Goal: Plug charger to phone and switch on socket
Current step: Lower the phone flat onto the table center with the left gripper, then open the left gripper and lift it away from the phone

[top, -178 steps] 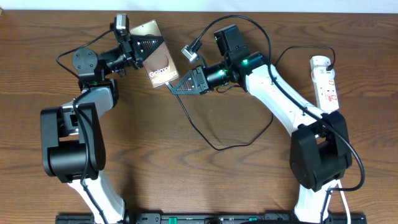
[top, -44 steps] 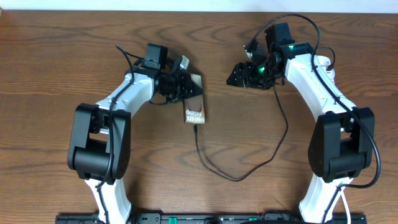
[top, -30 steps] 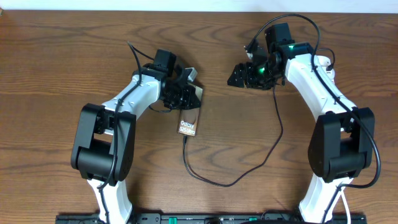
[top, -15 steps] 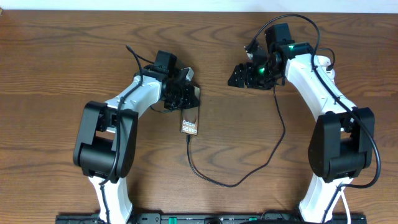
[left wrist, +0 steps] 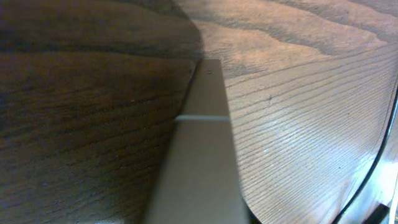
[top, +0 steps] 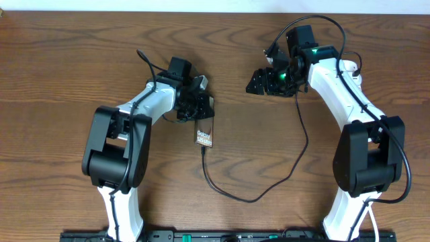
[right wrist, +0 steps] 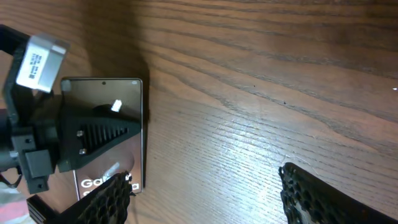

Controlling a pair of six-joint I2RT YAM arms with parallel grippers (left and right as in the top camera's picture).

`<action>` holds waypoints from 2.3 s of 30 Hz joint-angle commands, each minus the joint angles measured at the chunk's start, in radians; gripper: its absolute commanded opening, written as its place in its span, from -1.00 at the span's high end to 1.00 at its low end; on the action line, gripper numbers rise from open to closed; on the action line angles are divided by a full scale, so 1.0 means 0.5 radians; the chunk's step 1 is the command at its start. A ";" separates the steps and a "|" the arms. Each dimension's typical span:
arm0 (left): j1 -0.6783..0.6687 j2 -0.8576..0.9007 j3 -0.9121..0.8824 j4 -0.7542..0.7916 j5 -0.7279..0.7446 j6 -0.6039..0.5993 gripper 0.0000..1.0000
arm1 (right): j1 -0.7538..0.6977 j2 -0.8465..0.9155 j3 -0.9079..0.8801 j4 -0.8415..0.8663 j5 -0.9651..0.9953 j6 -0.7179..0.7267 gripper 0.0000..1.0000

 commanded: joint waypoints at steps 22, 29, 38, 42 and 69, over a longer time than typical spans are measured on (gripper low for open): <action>0.002 0.056 -0.011 -0.005 -0.184 0.006 0.41 | -0.008 0.005 0.029 -0.008 0.003 -0.044 -0.50; 0.002 0.056 -0.011 -0.043 -0.381 0.007 0.40 | -0.008 0.005 0.029 -0.009 0.003 -0.044 -0.50; 0.002 0.056 -0.011 -0.073 -0.524 0.007 0.40 | -0.008 0.005 0.029 -0.032 0.004 -0.076 -0.50; 0.002 0.056 -0.011 -0.092 -0.552 0.008 0.39 | -0.008 0.005 0.029 -0.048 0.040 -0.080 -0.50; 0.005 0.011 -0.002 -0.097 -0.770 0.034 -0.07 | -0.008 0.000 0.030 -0.049 0.048 -0.081 -0.25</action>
